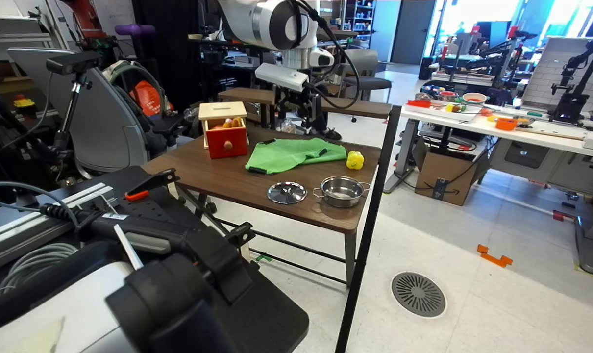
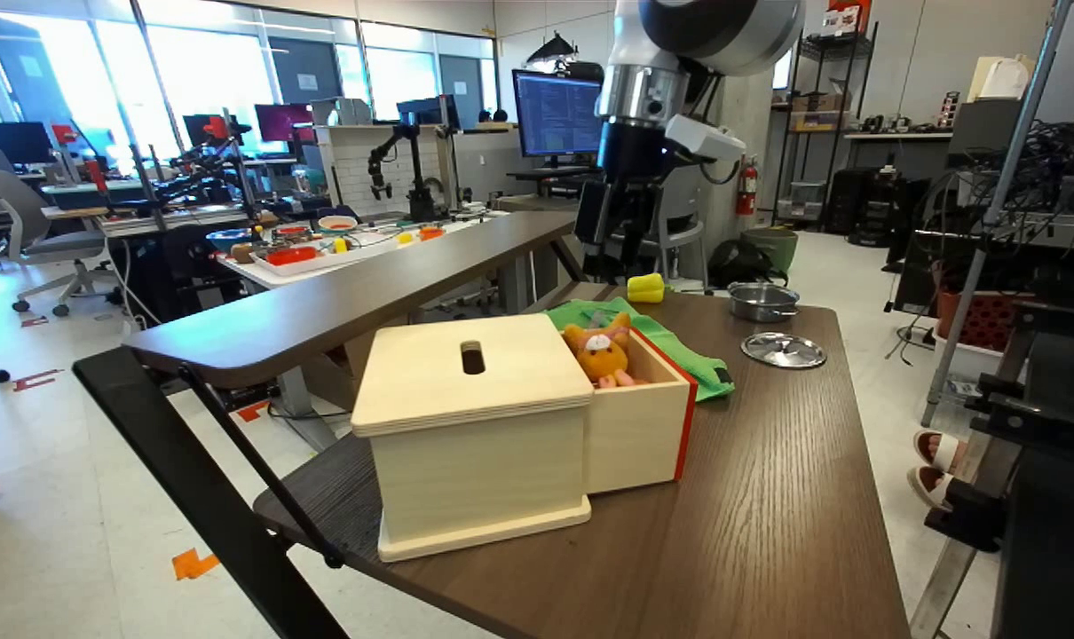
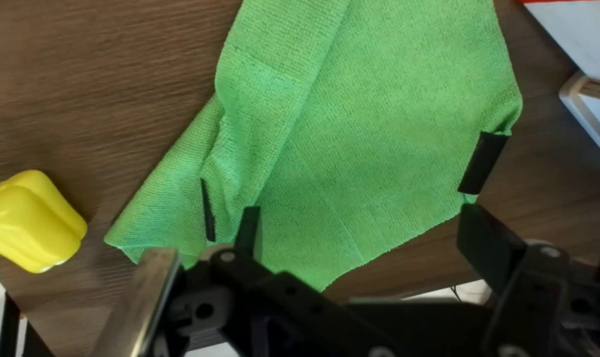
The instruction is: Move the green cloth
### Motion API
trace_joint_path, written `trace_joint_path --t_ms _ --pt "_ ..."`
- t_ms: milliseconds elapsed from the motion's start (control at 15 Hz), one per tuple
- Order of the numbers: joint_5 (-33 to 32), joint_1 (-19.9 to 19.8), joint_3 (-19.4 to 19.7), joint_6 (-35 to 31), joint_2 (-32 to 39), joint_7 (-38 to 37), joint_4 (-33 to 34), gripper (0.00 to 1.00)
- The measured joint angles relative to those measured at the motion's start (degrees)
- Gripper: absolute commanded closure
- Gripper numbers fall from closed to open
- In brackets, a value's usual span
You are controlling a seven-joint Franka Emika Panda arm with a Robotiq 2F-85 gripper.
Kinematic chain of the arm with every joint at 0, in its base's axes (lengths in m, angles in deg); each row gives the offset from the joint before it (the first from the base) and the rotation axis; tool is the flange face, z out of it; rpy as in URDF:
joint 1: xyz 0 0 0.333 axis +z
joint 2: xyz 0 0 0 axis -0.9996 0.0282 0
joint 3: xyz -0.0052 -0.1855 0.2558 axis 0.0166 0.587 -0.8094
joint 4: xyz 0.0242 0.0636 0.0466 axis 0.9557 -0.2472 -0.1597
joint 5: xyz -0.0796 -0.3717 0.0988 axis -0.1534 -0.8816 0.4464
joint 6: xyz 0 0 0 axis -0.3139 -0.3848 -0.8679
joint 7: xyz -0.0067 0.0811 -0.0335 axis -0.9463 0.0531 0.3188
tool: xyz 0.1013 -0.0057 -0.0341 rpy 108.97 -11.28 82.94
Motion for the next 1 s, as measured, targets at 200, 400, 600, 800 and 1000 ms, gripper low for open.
trace_joint_path --t_ms 200,400,600,800,1000 --pt "0.0 1.15 0.0 3.26 4.54 0.0 5.11 0.0" --pt "-0.05 2.1 0.18 6.03 8.4 0.0 9.29 0.0" --pt "-0.15 2.85 1.11 9.03 11.08 -0.1 12.91 0.0" --pt "-0.76 3.61 2.71 11.77 12.64 -0.85 15.91 0.0" --pt "-1.21 4.09 3.9 14.17 13.61 -1.29 18.4 0.0"
